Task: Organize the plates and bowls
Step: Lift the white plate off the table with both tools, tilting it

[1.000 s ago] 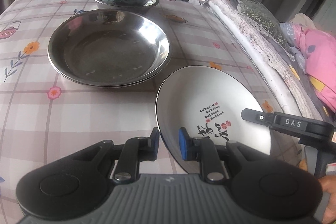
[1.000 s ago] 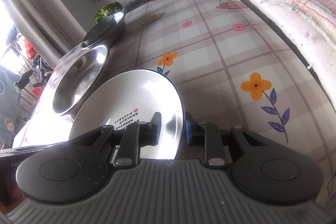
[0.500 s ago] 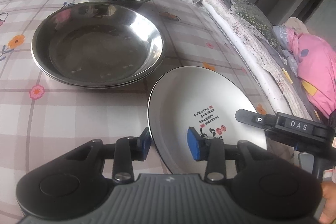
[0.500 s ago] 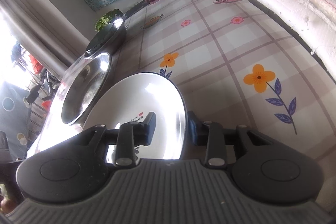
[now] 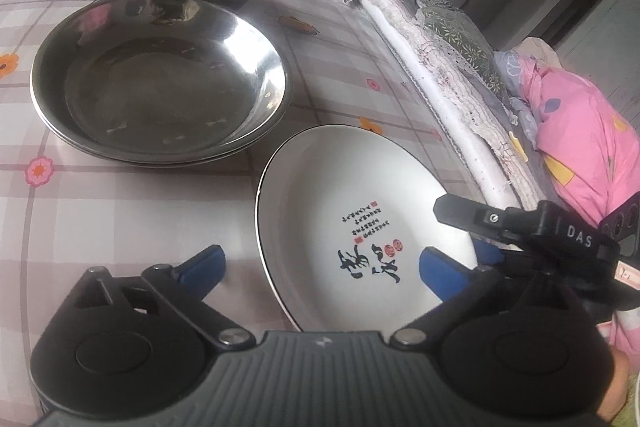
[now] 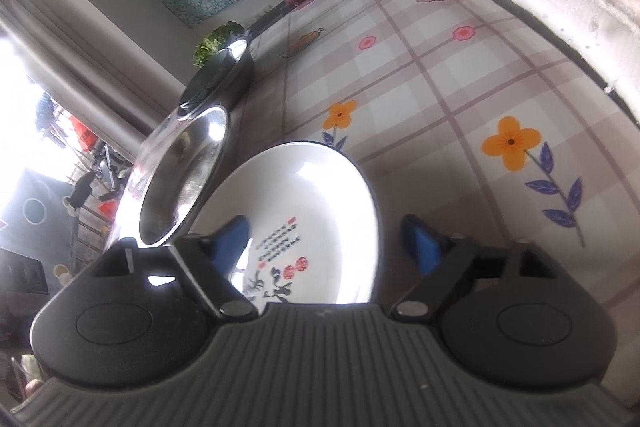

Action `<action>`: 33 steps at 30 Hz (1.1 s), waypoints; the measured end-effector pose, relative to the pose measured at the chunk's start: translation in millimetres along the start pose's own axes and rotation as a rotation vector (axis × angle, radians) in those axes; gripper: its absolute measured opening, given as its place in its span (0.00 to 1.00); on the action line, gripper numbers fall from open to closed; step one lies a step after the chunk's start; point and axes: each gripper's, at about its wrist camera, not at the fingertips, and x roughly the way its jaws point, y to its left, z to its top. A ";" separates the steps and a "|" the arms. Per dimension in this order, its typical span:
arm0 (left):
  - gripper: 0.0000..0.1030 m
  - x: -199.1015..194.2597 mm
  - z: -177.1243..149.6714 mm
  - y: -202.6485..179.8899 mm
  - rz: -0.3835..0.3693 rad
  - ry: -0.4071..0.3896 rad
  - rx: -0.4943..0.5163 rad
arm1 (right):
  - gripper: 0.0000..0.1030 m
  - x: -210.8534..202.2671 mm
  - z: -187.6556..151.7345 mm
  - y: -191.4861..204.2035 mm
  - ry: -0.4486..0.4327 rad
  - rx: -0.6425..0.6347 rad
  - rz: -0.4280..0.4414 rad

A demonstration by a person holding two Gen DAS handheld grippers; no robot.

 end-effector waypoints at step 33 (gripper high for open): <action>1.00 -0.1 -2.5 -1.2 0.007 0.012 0.033 | 0.99 -2.3 -2.6 -7.1 -0.019 0.052 0.056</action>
